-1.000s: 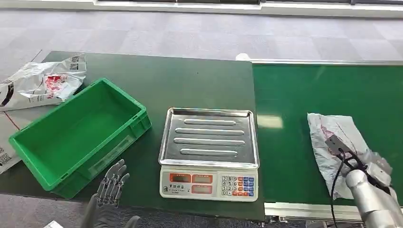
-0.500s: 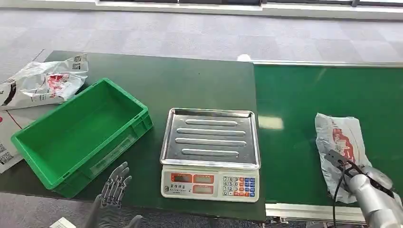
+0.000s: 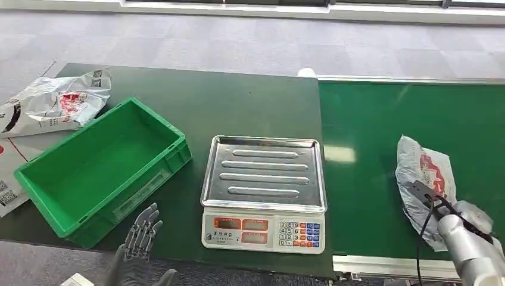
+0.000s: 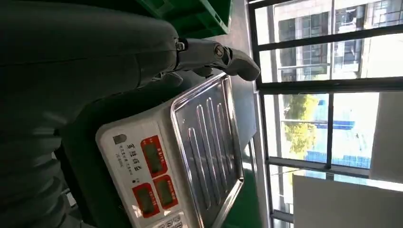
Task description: Moved the parcel from conveyor to table for the left to box.
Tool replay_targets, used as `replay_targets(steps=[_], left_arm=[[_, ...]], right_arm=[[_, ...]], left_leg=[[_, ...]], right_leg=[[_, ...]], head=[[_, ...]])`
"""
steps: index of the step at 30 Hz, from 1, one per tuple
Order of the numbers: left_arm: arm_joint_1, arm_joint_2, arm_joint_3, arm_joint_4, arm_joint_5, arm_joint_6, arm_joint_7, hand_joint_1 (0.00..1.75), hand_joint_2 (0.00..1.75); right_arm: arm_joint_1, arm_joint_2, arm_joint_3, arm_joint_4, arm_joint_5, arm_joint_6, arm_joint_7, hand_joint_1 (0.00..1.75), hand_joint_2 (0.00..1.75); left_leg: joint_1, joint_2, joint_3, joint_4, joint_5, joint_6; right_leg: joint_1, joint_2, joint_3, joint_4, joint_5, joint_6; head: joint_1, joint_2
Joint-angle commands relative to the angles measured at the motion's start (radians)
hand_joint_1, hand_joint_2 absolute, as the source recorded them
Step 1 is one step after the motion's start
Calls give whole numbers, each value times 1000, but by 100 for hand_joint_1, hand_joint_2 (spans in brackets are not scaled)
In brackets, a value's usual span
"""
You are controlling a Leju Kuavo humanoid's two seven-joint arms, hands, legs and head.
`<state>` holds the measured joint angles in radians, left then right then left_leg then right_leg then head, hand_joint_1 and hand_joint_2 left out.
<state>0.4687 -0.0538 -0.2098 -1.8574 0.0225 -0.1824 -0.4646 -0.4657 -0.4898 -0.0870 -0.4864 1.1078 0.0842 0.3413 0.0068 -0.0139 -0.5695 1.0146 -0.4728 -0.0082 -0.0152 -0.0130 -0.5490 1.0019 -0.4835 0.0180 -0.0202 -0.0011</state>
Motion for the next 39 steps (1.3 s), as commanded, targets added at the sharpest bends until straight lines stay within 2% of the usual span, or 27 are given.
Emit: replay_targets(steps=[1,2,3,4,5,6,7,8,11,12,14,16,20,21,25,26,28,30,32,34,39], left_arm=[[-13,-11,56,21,12,-9,13,0,175],[-11,-21,68,16,14,-11,14,0,175],[-14,-28,76,15,14,-16,11,0,175],[-16,-30,77,18,12,-17,10,0,175],[-27,-31,69,40,6,-13,-6,0,175],[-36,-29,59,58,1,-6,-18,0,175],[-44,-26,50,74,-2,1,-29,0,175],[-52,-20,35,87,-3,14,-40,0,175],[-55,-13,21,90,0,29,-44,0,175],[-55,-11,20,88,1,31,-44,0,175],[-56,3,5,85,8,49,-47,0,175],[-62,13,-5,88,17,65,-51,0,175],[-94,25,-18,104,23,76,-56,0,175],[-98,26,-21,106,25,79,-55,0,175],[-97,27,-23,105,26,81,-55,0,175],[-96,29,-26,107,25,83,-56,0,175],[-105,42,-48,131,21,93,-67,0,175],[-123,77,-88,162,35,124,-93,0,175],[-136,95,-109,178,46,138,-105,0,175],[-136,95,-109,178,46,138,-105,0,175],[-136,97,-110,175,47,140,-105,0,175]], right_arm=[[-39,57,-76,-30,-54,-166,-86,175,175],[-16,80,-114,-105,-118,-334,-214,175,175],[10,109,-150,-211,-238,-447,-380,175,175],[32,127,-156,-301,-307,-465,-442,175,175],[88,138,-140,-450,-436,-425,-539,175,175],[126,154,-122,-567,-481,-447,-574,175,175],[154,162,-97,-656,-493,-464,-573,175,175],[181,192,-80,-769,-550,-528,-613,175,175],[198,187,-40,-814,-557,-543,-573,175,175],[198,183,-39,-805,-560,-546,-572,175,175],[193,198,-31,-831,-696,-575,-686,175,175],[203,240,13,-956,-788,-616,-760,175,175],[215,272,211,-1156,-821,-676,-795,175,175],[214,266,247,-1167,-811,-708,-770,175,175],[216,250,251,-1157,-824,-724,-771,175,175],[217,246,274,-1161,-854,-700,-816,175,175],[206,271,375,-1173,-779,-727,-888,175,175],[163,278,519,-1151,-653,-744,-868,175,175],[129,292,599,-1128,-555,-769,-853,175,175],[129,292,599,-1128,-555,-769,-853,175,175],[128,286,600,-1128,-555,-769,-853,175,175]], left_leg=[[-1,7,-1,-1,1,0],[-1,5,-1,-1,0,0],[-1,7,-1,-2,1,0],[0,6,-1,-1,0,0],[-1,8,-1,-2,1,-1],[-1,7,-2,-1,1,0],[-1,10,-2,-3,1,-1],[-1,9,-2,-2,1,-1],[-1,5,-1,-2,1,-1],[0,8,0,-5,2,-2],[-1,5,-1,-3,2,-1],[0,5,-1,-2,1,-1],[-1,10,-3,-3,1,-2],[-1,9,-3,-2,1,-2],[0,8,-2,-3,2,-3],[0,6,-3,-2,2,-3],[0,6,-2,-3,3,-2],[-1,9,-2,-3,2,-3],[0,11,-2,-3,2,-3],[-1,12,-1,-4,2,-3],[1,6,-3,-2,3,-3]], right_leg=[[-1,7,-3,-1,2,-1],[-1,5,-3,0,2,-1],[0,7,-4,-1,2,-1],[0,6,-3,0,2,-1],[0,8,-4,-1,3,-1],[-1,7,-4,1,2,-1],[-1,10,-6,0,3,-2],[-1,9,-5,1,3,-2],[0,5,-4,1,2,-2],[0,8,-4,-1,3,-3],[0,5,-5,1,1,-3],[0,5,-5,2,1,-2],[-1,10,-8,3,2,-3],[-1,9,-8,3,1,-3],[0,8,-8,2,2,-4],[0,6,-7,2,1,-3],[0,6,-7,1,1,-3],[0,9,-7,2,2,-3],[0,12,-7,2,2,-3],[0,13,-8,2,3,-4],[1,6,-7,3,1,-3]], head=[[0,0],[0,0],[0,0],[0,0],[0,0],[0,0],[0,0],[0,0],[0,0],[0,0],[0,0],[0,0],[0,0],[0,0],[0,0],[0,0],[0,0],[0,0],[0,0],[0,0],[0,0]])
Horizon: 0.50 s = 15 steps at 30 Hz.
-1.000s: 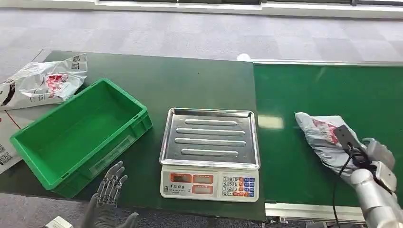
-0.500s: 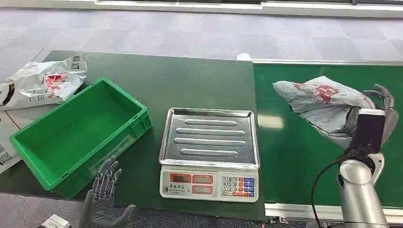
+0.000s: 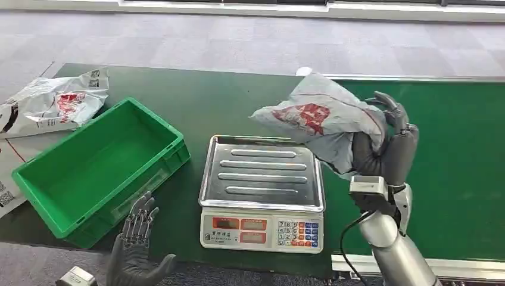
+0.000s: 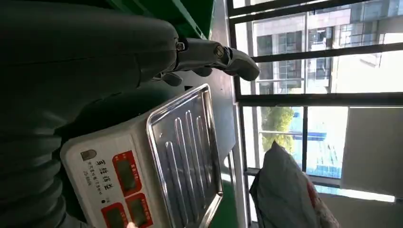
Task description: Moved the parcel from conveyor to table for the left to box.
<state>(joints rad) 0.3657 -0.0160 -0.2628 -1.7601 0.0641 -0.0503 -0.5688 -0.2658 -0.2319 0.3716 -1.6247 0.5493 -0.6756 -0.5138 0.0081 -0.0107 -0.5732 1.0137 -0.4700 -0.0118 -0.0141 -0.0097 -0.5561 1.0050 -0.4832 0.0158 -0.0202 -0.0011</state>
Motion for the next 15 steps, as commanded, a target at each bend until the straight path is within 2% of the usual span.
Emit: replay_targets(steps=[1,3,6,7,8,9,10,13,14,15], left_arm=[[-33,59,-57,78,6,8,-1,0,175],[-47,77,-81,88,17,19,-5,0,175],[-79,88,-105,125,27,25,-12,0,175],[-93,91,-113,140,32,29,-18,0,175],[-104,93,-119,151,36,30,-21,0,175],[-109,93,-120,156,37,31,-21,0,175],[-116,95,-126,160,38,29,-20,0,175],[-112,96,-129,145,36,21,5,0,175],[-107,97,-127,127,35,20,16,0,175],[-104,98,-124,115,35,20,27,0,175]], right_arm=[[-72,28,142,10,3,-9,2,175,175],[-100,23,210,32,122,-6,8,175,175],[-144,70,336,87,264,41,81,175,175],[-162,93,387,127,287,84,130,175,175],[-175,118,410,170,296,202,214,175,175],[-180,133,417,198,281,240,228,175,175],[-187,181,385,306,211,395,312,175,175],[-225,245,299,555,203,494,355,175,175],[-241,252,270,646,230,495,407,14,175],[-248,252,247,697,238,498,429,0,175]], left_leg=[[-1,3,1,-1,0,0],[-1,6,2,-3,1,0],[-1,6,1,-2,0,0],[-1,6,2,-2,0,0],[-1,10,3,-5,2,-1],[0,8,3,-3,1,-1],[0,10,3,-5,1,-1],[1,8,4,-4,2,-2],[1,7,4,-3,2,-3],[2,8,4,-4,4,-3]], right_leg=[[-1,3,0,0,1,-1],[-1,7,0,-2,2,-1],[-1,6,-1,0,2,-1],[-1,7,0,-1,2,-1],[0,10,0,-3,4,-3],[0,8,0,-1,3,-2],[0,10,0,-3,4,-3],[3,8,1,-3,4,-3],[4,6,1,-2,4,-4],[5,8,1,-3,5,-4]], head=[[0,0],[0,0],[0,0],[0,0],[0,0],[0,0],[0,0],[0,0],[0,0],[0,0]])
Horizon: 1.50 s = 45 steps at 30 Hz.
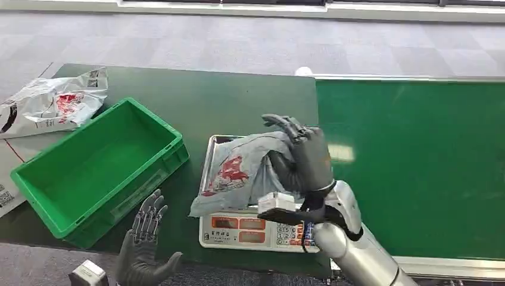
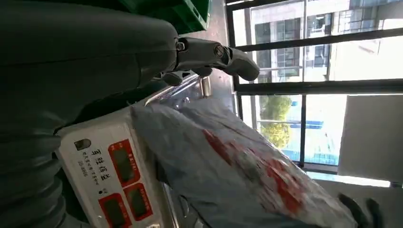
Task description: Moved the parcel from conveyor to table for the left to box.
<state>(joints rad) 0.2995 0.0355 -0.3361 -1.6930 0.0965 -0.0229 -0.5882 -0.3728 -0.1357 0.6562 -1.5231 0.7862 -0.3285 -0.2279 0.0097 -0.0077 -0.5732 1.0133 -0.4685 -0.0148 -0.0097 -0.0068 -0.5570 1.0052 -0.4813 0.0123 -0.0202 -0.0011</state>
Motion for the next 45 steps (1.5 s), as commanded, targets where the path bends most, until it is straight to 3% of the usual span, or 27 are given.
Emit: replay_targets(steps=[1,2,8,9,15,20,25,27,29,33,38,41,45], left_arm=[[-27,46,-42,24,3,-10,74,0,175],[-21,46,-37,9,3,-12,93,0,175],[-13,44,-29,-11,4,-19,110,0,175],[-13,41,-26,-11,2,-24,114,0,175],[10,-2,22,-53,-16,-55,160,0,175],[21,-39,42,-64,-66,-87,161,0,175],[-17,-38,18,-96,-181,-70,139,0,175],[-25,-37,18,-103,-194,-59,139,0,175],[-50,-41,26,-109,-247,-7,118,0,175],[-103,-61,47,-127,-296,69,104,0,175],[-143,-53,49,-127,-341,115,98,0,175],[-191,-23,15,-109,-452,199,118,0,175],[-317,16,-87,-37,-717,283,322,0,175]], right_arm=[[-167,168,-75,698,55,175,272,0,175],[-175,165,-97,739,66,192,312,0,175],[-188,165,-141,798,43,195,300,0,175],[-194,160,-148,822,70,202,372,0,175],[-219,140,-289,957,89,80,359,0,175],[-176,139,-380,742,102,-60,305,0,175],[-42,86,-429,366,9,-88,153,0,175],[-24,80,-433,325,-19,-92,124,0,175],[38,91,-467,198,-260,-148,-103,0,175],[152,83,-482,-3,-498,-125,-219,0,175],[189,63,-478,-52,-561,-115,-240,0,175],[206,30,-471,-42,-652,-47,-226,0,175],[277,-24,-450,-16,-729,54,-205,0,175]], left_leg=[[-1,3,2,-3,3,-1],[0,3,2,-2,2,-1],[0,2,1,-1,3,-1],[-1,3,1,-3,3,-1],[1,1,3,-2,4,-1],[-1,3,2,0,3,0],[0,-1,-2,1,5,2],[0,-3,-4,0,5,2],[0,-1,-3,1,5,1],[0,-5,-5,-1,6,1],[0,-3,-6,1,5,1],[-1,-1,-6,0,5,1],[0,-4,-5,0,6,1]], right_leg=[[0,3,1,-3,3,-1],[0,3,1,-2,2,-1],[-1,2,0,-1,3,-2],[-1,3,-1,-2,4,-2],[1,2,2,-3,5,-3],[0,2,0,-1,4,-3],[-2,-2,-2,0,5,-1],[-2,-3,-3,-1,6,-1],[-2,-1,-3,0,5,-1],[-1,-5,-5,-2,6,-2],[-1,-3,-6,-1,5,-1],[-2,-1,-7,-1,6,-1],[-2,-4,-5,-2,6,-1]], head=[[0,0],[0,0],[0,0],[0,0],[0,0],[0,0],[0,0],[0,0],[0,0],[0,0],[0,0],[0,0],[0,0]])
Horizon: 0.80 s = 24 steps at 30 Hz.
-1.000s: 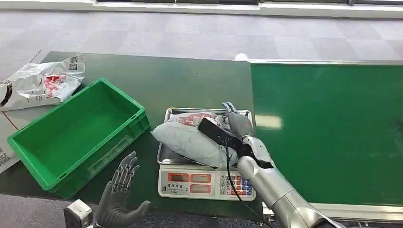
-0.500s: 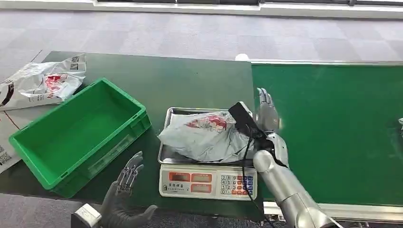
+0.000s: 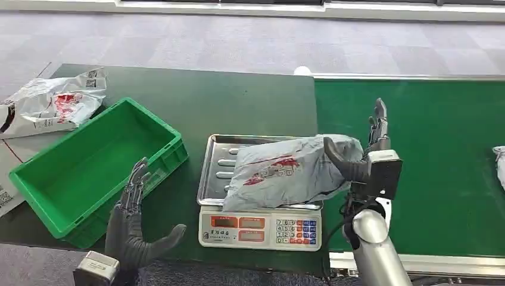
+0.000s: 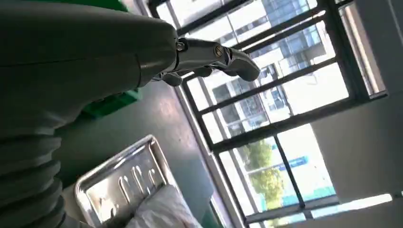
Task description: Moved the parcel from conveyor to table for the left to box.
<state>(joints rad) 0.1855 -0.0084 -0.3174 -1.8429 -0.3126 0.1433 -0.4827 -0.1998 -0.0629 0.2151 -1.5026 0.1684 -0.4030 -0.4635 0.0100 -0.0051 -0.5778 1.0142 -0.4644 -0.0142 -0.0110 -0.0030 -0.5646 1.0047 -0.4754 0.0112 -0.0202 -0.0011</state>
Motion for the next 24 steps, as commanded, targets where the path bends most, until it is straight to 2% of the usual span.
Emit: replay_targets(steps=[1,5,9,12,15,18,20,22,24], left_arm=[[-235,72,-137,146,-316,85,269,0,175],[-259,71,-157,188,-315,84,286,0,175],[-255,78,-160,181,-315,89,286,0,175],[-255,78,-160,181,-315,89,286,0,175],[-319,64,-234,266,-294,-51,392,0,175],[-370,14,-308,380,-266,-137,417,0,175],[-397,-30,-335,447,-255,-148,420,0,175],[-451,-85,-354,537,-276,-135,467,0,175],[-484,-115,-362,606,-288,-134,477,0,175]], right_arm=[[116,-110,5,-18,-135,164,48,0,175],[112,-116,21,19,-130,179,56,0,175],[106,-117,23,13,-132,182,60,0,175],[106,-117,23,13,-132,182,60,0,175],[151,-126,41,40,-147,204,81,0,175],[203,-103,39,73,-193,205,33,0,175],[238,-58,16,31,-224,137,-90,0,175],[283,11,-15,-107,-255,-21,-183,0,175],[365,32,-14,-303,-191,-245,-235,0,175]], left_leg=[[0,-6,0,-1,1,0],[0,-7,1,-5,4,1],[-1,0,1,-2,1,0],[-1,-1,1,-3,2,0],[0,-2,0,-2,2,0],[0,-6,1,-3,3,0],[0,-7,2,-4,3,0],[0,-5,-1,-1,2,0],[-1,-7,-2,-1,2,0]], right_leg=[[0,-7,3,-1,-1,0],[0,-8,5,-6,3,0],[-1,0,1,-2,3,0],[0,-1,2,-3,3,0],[0,-1,1,-2,2,0],[1,-5,4,-4,2,1],[0,-7,5,-5,2,1],[0,-4,2,-2,2,1],[-1,-6,0,-1,1,1]], head=[[0,0],[0,0],[0,0],[0,0],[0,0],[0,0],[0,0],[0,0],[0,0]])
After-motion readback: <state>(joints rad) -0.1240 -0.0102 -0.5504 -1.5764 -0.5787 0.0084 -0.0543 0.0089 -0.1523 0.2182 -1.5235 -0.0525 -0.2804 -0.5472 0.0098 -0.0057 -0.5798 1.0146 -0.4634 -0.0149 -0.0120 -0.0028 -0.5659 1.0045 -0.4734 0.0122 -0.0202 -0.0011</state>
